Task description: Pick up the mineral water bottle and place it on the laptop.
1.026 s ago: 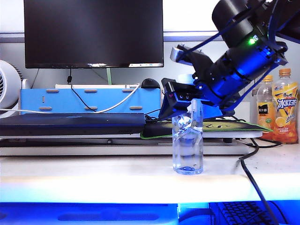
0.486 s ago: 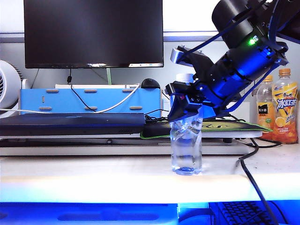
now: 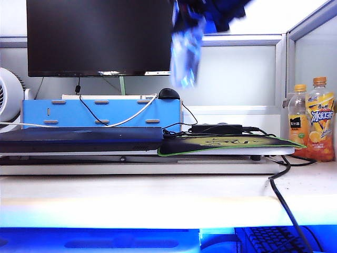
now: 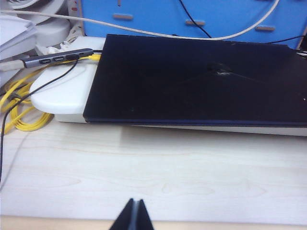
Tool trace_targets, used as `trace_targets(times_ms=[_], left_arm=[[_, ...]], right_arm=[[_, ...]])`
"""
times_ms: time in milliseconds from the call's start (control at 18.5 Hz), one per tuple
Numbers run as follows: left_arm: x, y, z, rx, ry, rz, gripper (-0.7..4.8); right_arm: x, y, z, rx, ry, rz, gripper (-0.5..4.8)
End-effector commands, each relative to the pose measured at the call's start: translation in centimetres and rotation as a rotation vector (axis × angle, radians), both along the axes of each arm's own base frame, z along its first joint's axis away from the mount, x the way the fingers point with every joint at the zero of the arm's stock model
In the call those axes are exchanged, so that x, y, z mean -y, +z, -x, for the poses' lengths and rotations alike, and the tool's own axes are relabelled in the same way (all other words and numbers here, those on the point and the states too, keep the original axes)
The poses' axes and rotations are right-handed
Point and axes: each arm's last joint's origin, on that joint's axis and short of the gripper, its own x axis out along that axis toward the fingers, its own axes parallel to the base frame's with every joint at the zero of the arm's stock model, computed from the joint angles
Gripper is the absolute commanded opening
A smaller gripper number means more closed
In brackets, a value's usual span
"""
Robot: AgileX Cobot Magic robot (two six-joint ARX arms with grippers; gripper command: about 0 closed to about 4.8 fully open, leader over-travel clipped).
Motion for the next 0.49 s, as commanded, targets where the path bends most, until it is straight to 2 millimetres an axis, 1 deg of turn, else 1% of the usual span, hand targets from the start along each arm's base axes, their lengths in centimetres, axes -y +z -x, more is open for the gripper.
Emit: trace_targets(times_ms=[54, 162, 216, 324, 378, 486], left_arm=[[0.0, 0.0, 0.0, 0.0, -0.002, -0.001, -0.02], [0.0, 0.0, 0.0, 0.0, -0.002, -0.001, -0.02], [0.0, 0.0, 0.0, 0.0, -0.002, -0.001, -0.02], [0.0, 0.0, 0.0, 0.0, -0.002, -0.001, -0.02], [0.0, 0.0, 0.0, 0.0, -0.002, -0.001, -0.02], [0.0, 0.0, 0.0, 0.0, -0.002, -0.001, -0.02]], right_arm=[[-1.3, 2.3, -1.9, 0.08, 0.05, -0.046, 0.35], [-2.6, 2.1, -3.6, 0.068, 0.08, -0.043, 0.35], [-3.4, 1.3, -4.8, 0.05, 0.1, -0.036, 0.35], [-4.4, -0.1, -6.3, 0.023, 0.12, -0.024, 0.35], [-4.8, -0.8, -7.0, 0.006, 0.126, -0.022, 0.35], [-5.9, -1.6, -7.7, -0.003, 0.151, -0.021, 0.35]])
